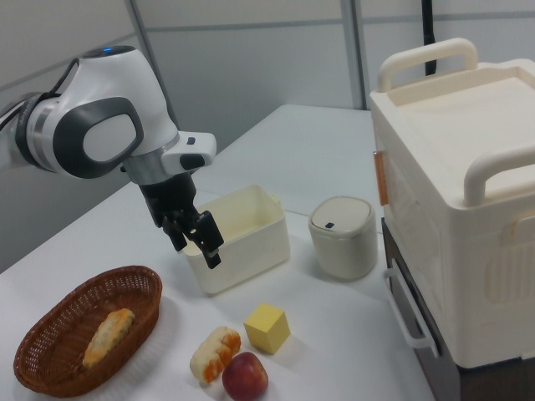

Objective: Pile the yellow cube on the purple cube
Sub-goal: 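Move the open gripper down over the yellow cube, then close the gripper on the yellow cube and lift it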

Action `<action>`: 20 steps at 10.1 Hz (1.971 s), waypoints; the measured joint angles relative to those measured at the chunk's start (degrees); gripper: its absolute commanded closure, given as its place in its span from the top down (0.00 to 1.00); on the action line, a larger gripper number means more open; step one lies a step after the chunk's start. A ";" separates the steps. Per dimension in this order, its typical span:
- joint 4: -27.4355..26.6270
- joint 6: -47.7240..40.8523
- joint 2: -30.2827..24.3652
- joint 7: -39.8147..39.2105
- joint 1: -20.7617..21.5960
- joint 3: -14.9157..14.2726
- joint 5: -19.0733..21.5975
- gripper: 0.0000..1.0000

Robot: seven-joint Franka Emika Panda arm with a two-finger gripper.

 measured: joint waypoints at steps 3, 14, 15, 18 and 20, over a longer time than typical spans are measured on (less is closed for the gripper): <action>-0.03 0.00 0.58 0.00 -0.01 -0.02 0.00 1.00; -1.82 15.00 20.14 -3.13 -0.55 -0.44 -3.73 1.00; -1.82 16.17 21.20 -3.40 -0.84 -0.44 -3.74 1.00; -1.77 17.76 22.16 -3.60 -0.75 -0.42 -3.73 1.00; -1.78 20.07 23.31 -3.63 -0.70 -0.32 -3.73 1.00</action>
